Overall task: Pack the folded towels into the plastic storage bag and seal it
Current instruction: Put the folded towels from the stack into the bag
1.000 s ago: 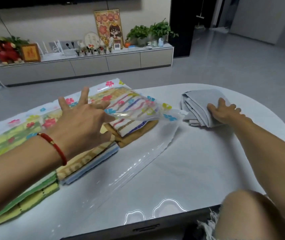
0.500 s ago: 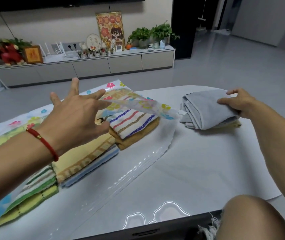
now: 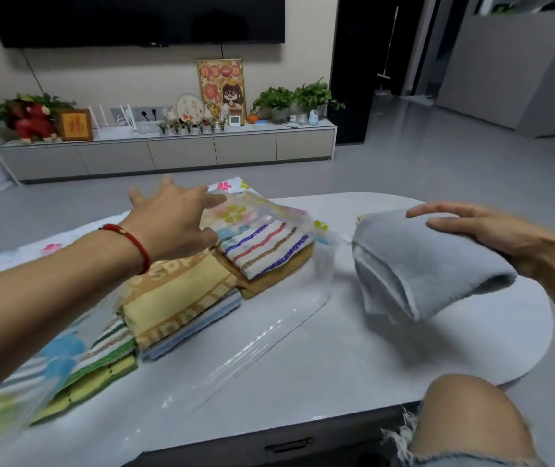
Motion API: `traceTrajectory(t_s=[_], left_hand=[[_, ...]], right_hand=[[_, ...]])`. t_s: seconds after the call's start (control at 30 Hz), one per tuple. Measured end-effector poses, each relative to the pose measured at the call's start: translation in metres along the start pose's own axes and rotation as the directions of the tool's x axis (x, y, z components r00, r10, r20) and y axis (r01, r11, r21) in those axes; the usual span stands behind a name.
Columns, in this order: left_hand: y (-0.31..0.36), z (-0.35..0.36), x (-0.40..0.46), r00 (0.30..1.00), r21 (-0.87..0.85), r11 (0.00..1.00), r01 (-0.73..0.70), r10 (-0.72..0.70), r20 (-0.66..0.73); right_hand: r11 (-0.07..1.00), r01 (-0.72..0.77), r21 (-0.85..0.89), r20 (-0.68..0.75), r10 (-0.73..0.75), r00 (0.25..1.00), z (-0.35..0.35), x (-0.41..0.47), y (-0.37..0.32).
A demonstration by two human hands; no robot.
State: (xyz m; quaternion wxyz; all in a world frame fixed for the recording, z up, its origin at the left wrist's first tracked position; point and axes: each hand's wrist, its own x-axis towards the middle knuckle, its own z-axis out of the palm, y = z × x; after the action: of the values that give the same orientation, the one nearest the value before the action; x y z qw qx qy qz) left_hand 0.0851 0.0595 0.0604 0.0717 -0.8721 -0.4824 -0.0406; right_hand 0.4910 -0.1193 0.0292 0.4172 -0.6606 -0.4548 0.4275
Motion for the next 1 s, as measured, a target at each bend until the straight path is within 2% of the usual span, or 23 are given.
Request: traceTrajectory(t_s=[0.07,0.13,0.23,0.3,0.33,0.4,0.43,0.5,0.53,0.6,0.7,0.77,0.87,1.0], left_hand=[[-0.003,-0.008,-0.001,1.0,-0.02,1.0,-0.001,0.001,-0.014],[-0.005,-0.017,-0.001,1.0,-0.048,0.999,0.005,-0.006,-0.025],[-0.007,-0.031,-0.003,0.999,-0.09,0.996,-0.005,0.001,-0.04],[-0.007,-0.04,-0.004,0.999,-0.117,0.993,0.0,-0.006,-0.052],[-0.007,-0.044,-0.005,0.998,-0.127,0.992,0.004,-0.011,-0.055],[-0.005,-0.048,-0.007,0.998,-0.141,0.99,0.013,-0.02,-0.051],[-0.003,-0.049,-0.009,0.999,-0.141,0.99,0.019,-0.026,-0.045],[0.0,-0.048,-0.013,0.999,-0.137,0.99,0.031,-0.035,-0.028],[0.002,-0.046,-0.014,0.999,-0.136,0.99,0.031,-0.034,-0.025],[0.003,-0.043,-0.016,0.999,-0.136,0.99,0.028,-0.032,-0.026],[0.004,-0.038,-0.019,1.0,-0.121,0.992,0.022,-0.025,-0.017],[0.005,-0.033,-0.021,1.0,-0.111,0.994,0.014,-0.015,-0.011],[0.007,-0.025,-0.024,0.999,-0.108,0.994,-0.011,0.008,-0.031],[0.012,-0.013,-0.021,0.988,-0.049,0.994,-0.099,0.093,-0.121]], right_hand=[[0.996,0.049,-0.078,0.17,-0.035,0.985,0.031,-0.009,-0.023],[0.987,0.134,-0.09,0.369,-0.092,0.925,0.077,-0.004,-0.042],[0.976,0.203,0.085,0.52,-0.217,0.826,0.16,0.021,-0.06],[0.948,0.193,0.254,0.413,-0.287,0.864,0.217,0.047,-0.059],[0.934,0.201,0.296,0.276,-0.285,0.918,0.244,0.063,-0.053],[0.923,0.156,0.351,-0.026,-0.157,0.987,0.293,0.09,-0.032],[0.902,0.089,0.422,-0.09,-0.056,0.994,0.313,0.099,-0.022],[0.82,-0.054,0.569,-0.044,0.096,0.994,0.338,0.11,-0.006],[0.803,-0.08,0.591,-0.029,0.12,0.992,0.344,0.115,0.0],[0.848,-0.033,0.53,-0.109,0.106,0.988,0.35,0.123,0.004],[0.955,0.072,0.288,-0.253,0.004,0.968,0.344,0.119,0.002],[0.984,0.109,0.138,-0.18,-0.083,0.98,0.332,0.112,0.001],[0.996,0.074,0.049,-0.068,-0.07,0.995,0.298,0.094,-0.001],[0.991,0.057,-0.122,0.044,-0.052,0.998,0.216,0.064,0.002]])
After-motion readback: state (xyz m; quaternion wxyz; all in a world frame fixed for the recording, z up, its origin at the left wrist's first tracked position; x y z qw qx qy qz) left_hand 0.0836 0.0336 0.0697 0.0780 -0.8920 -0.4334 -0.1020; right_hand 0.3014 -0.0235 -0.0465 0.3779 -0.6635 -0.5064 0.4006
